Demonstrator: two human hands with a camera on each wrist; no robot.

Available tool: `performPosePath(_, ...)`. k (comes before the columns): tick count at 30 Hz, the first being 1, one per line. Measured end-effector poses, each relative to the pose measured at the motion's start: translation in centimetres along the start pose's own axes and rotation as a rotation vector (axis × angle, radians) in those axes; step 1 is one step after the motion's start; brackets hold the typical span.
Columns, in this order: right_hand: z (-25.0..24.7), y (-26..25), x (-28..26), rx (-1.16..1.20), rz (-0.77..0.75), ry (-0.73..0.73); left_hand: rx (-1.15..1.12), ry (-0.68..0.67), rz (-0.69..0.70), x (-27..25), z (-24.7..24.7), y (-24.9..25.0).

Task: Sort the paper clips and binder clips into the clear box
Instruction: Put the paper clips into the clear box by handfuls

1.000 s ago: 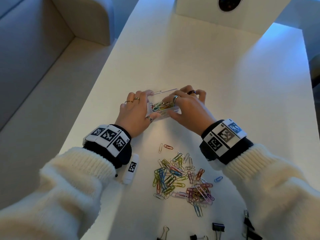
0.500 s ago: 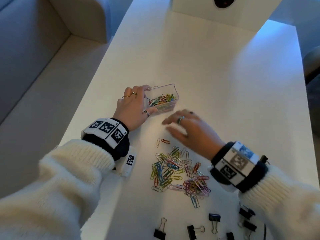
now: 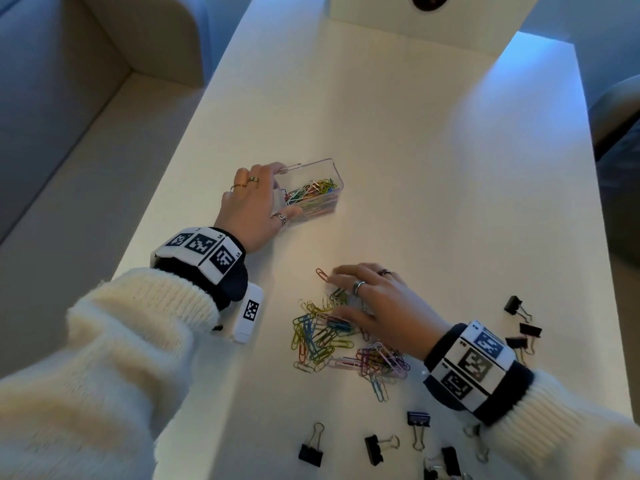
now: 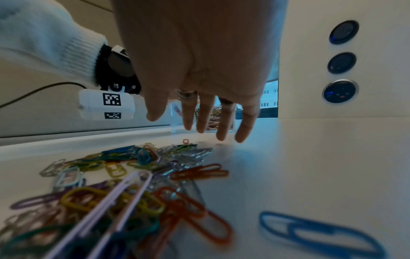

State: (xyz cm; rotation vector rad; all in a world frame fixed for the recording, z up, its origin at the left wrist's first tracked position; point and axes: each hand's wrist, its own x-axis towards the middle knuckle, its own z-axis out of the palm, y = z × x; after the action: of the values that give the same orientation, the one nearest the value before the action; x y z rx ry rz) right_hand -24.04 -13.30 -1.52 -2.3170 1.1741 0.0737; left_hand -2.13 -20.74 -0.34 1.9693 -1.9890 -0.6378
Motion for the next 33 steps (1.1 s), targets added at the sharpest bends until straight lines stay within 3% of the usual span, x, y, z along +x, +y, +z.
performPosePath(3,0.4,-0.8,0.4,-0.031,0.129,-0.067,0.005,0.001,-0.004,0.0,0.1,0.0)
performPosePath(11,2.4,-3.1,0.1,0.056,0.105,-0.146,0.004,0.006,-0.003,0.0,0.0,0.1)
performPosePath(26,1.7,-2.3,1.7,0.232,0.077,-0.08,0.028,-0.003,0.009,0.0,-0.1,-0.1)
performPosePath(33,-0.2,-1.6,3.0,0.319,0.173,-0.004,0.048,-0.01,0.019,0.0,0.0,-0.1)
